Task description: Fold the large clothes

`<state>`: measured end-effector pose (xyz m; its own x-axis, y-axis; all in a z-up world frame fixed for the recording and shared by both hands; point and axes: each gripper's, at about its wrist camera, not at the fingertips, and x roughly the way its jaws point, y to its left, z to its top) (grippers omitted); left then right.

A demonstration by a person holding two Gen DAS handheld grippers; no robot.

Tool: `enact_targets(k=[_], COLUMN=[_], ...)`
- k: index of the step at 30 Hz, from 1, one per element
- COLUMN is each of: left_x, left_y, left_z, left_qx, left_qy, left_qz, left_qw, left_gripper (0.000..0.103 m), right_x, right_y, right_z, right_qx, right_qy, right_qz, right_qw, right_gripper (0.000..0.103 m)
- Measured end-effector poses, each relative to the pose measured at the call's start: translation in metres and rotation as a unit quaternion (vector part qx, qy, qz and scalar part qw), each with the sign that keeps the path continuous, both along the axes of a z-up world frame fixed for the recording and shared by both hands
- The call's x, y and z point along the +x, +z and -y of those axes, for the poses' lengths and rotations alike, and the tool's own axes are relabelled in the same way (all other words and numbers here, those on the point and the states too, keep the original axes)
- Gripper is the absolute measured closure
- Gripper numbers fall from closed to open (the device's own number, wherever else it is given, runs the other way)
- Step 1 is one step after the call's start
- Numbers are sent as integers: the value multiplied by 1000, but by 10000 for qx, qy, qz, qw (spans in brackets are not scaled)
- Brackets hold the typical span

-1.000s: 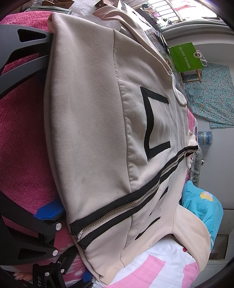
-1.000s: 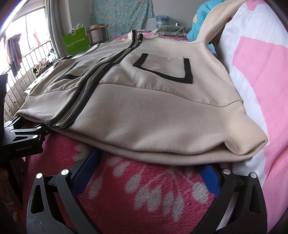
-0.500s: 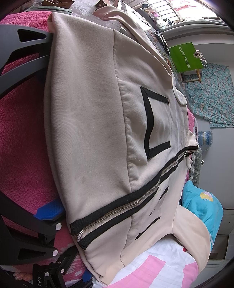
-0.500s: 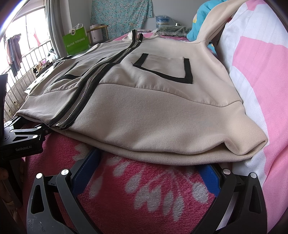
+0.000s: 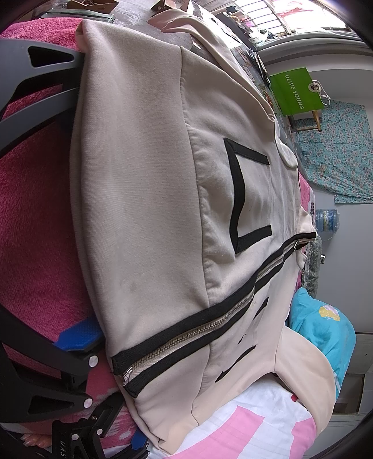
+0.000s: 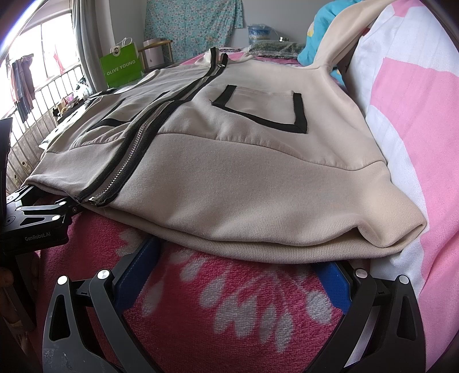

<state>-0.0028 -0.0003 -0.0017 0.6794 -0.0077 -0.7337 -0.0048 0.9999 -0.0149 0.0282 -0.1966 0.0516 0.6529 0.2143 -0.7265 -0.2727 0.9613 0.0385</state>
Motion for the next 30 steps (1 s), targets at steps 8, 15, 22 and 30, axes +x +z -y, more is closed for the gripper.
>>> enact_targets(k=[8, 15, 22, 30], left_x=[0, 0, 0, 1], left_y=[0, 0, 0, 1], left_z=[0, 0, 0, 1], left_qx=[-1, -2, -3, 24], left_qy=[0, 0, 0, 1], left_qz=[0, 0, -1, -27], left_qw=[10000, 10000, 10000, 10000], left_gripper=[4, 4, 4, 4], right_x=[0, 0, 0, 0], right_y=[0, 0, 0, 1], right_z=[-1, -1, 0, 0], right_qx=[-1, -2, -3, -20], right_qy=[0, 0, 0, 0], right_qz=[-1, 0, 2, -6], right_qw=[10000, 10000, 10000, 10000], right_gripper=[7, 7, 7, 7])
